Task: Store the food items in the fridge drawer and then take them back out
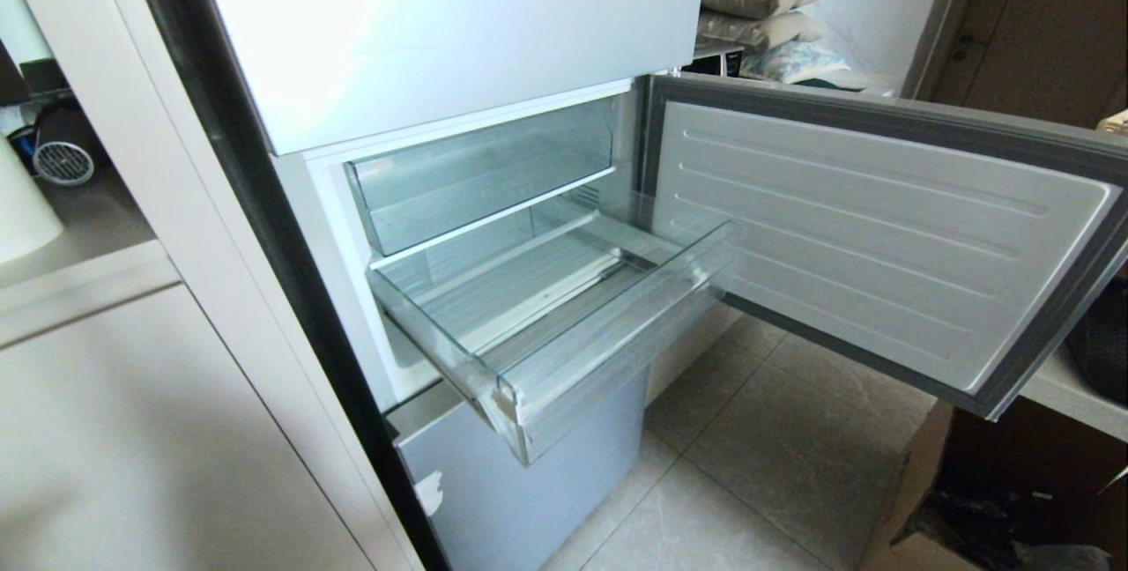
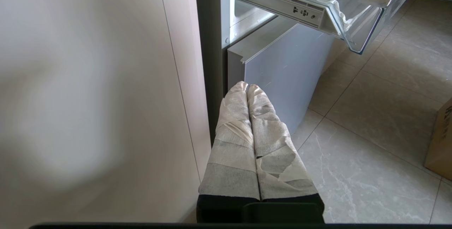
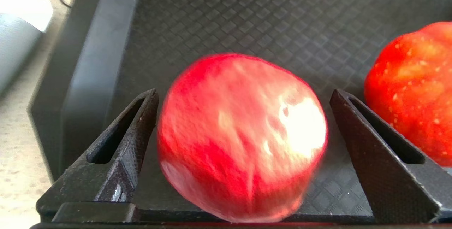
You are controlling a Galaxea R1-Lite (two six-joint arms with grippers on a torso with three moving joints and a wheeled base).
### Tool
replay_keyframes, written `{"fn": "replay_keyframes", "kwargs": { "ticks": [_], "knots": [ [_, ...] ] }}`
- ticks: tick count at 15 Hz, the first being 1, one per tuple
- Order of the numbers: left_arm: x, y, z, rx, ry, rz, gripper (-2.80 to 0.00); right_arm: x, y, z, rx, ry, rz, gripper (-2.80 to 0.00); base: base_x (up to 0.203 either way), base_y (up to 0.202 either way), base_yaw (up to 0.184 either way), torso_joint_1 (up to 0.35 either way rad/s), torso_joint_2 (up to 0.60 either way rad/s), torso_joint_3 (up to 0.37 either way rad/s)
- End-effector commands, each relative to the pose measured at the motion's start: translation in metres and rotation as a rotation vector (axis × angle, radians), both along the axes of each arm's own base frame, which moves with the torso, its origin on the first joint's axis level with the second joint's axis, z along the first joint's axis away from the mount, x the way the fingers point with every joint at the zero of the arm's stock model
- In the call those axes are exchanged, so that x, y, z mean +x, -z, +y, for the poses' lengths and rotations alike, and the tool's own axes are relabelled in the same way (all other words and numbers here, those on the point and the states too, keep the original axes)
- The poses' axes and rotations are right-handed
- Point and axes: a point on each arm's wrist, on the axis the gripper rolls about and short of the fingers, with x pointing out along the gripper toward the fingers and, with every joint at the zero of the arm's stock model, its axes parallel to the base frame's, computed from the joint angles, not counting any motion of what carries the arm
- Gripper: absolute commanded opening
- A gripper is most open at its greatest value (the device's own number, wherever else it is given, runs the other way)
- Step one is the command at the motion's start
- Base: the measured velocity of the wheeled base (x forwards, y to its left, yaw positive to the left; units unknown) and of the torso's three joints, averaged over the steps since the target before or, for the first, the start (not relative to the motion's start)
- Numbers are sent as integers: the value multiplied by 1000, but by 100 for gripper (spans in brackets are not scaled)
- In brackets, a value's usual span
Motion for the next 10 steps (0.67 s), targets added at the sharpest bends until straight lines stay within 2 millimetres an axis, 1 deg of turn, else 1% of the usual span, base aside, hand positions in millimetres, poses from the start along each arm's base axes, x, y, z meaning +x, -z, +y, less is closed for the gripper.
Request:
{"fn": "replay_keyframes", "kwargs": {
  "ticks": [1, 6, 7, 10],
  "knots": [
    [0, 0, 0, 0, 0, 0, -280, 1, 2, 0, 3, -1, 0, 0, 0, 0, 0, 0, 0, 0],
    [0, 0, 0, 0, 0, 0, -280, 2, 5, -1, 4, -5, 4, 0, 0, 0, 0, 0, 0, 0],
    [0, 0, 0, 0, 0, 0, -280, 3, 3, -2, 0, -2, -4, -280, 0, 0, 0, 0, 0, 0],
    [0, 0, 0, 0, 0, 0, -280, 3, 5, -2, 4, -4, -1, -280, 0, 0, 0, 0, 0, 0]
  ]
}}
